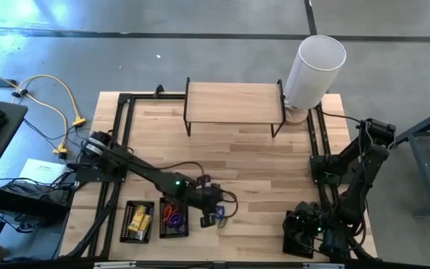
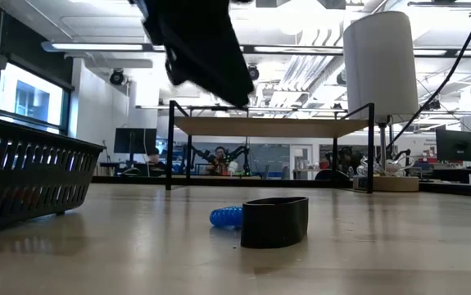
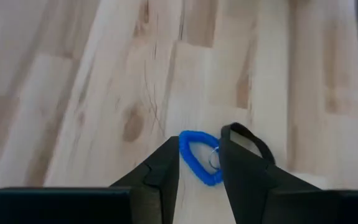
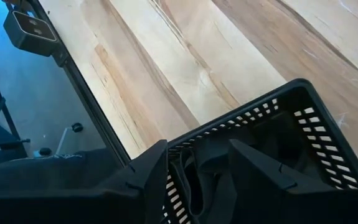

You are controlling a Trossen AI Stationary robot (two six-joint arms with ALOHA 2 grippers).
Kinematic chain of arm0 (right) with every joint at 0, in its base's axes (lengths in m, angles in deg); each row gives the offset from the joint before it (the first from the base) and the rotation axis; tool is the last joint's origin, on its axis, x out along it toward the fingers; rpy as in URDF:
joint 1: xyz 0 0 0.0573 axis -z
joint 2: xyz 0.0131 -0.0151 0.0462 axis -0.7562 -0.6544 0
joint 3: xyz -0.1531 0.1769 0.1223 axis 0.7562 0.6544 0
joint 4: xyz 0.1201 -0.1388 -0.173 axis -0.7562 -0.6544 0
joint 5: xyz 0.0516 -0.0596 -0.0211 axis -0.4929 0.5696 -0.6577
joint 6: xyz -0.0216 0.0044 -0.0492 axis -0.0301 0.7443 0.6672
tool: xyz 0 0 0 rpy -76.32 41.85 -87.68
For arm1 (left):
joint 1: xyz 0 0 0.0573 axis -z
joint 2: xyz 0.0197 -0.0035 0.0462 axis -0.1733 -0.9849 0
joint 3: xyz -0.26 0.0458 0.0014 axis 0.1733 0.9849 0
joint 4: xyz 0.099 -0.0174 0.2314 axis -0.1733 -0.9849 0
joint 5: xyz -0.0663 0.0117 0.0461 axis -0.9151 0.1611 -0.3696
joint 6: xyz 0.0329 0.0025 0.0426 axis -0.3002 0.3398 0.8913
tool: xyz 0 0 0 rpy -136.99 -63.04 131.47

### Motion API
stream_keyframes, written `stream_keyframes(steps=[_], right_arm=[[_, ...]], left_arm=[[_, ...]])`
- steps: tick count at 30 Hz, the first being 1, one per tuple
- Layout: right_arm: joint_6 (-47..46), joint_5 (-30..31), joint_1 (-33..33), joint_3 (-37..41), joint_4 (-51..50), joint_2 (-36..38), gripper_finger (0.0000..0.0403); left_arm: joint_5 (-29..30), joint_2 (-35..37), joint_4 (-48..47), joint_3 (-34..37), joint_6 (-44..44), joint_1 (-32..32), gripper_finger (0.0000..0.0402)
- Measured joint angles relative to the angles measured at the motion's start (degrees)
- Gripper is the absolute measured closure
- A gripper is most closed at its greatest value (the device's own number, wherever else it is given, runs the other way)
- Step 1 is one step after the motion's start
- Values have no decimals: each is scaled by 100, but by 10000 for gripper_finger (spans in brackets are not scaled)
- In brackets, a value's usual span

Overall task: Pick & Place Office Desk Supplies
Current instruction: Put the blue spring key chain into the middle black basket

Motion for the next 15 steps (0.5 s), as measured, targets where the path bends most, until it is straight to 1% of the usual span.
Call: stream_keyframes(steps=[7,12,15], right_arm=[[0,20,0,0,1,0,245],[0,18,0,0,27,0,245],[2,18,0,0,26,0,245]], left_arm=[[-123,-484,162,0,-83,22,297],[-133,-528,165,0,-302,22,297],[-284,-526,173,0,-368,19,295]])
